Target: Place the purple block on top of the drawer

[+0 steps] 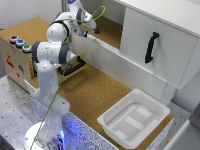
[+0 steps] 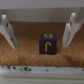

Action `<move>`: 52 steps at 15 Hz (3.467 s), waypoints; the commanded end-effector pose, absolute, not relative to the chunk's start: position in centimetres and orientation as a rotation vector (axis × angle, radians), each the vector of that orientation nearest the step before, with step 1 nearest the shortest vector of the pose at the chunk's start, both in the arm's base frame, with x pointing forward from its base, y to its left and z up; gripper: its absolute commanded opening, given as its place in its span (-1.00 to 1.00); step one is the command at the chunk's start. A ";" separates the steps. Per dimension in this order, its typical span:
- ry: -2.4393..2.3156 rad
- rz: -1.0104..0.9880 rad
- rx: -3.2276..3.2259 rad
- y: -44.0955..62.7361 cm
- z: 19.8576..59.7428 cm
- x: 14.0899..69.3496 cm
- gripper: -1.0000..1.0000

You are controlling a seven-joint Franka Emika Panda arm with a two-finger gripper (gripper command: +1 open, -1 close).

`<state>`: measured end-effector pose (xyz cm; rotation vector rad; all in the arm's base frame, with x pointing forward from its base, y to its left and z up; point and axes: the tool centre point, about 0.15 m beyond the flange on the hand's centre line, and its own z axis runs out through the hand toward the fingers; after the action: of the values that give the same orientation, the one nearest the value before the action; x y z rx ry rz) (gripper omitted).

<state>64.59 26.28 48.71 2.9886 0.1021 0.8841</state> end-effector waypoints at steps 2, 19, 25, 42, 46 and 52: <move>0.019 0.765 2.910 26.2 48.0 69.2 1.00; 0.024 0.817 2.900 25.0 47.0 69.8 -1.00; 0.013 0.870 2.923 23.6 50.3 63.8 -1.00; 0.286 0.782 2.941 23.7 52.1 46.6 -1.00; 0.827 0.694 2.973 28.9 51.7 43.2 -1.00; 1.739 0.393 2.832 39.5 48.5 37.2 -1.00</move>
<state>41.04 35.00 50.69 2.9669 1.2671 0.4979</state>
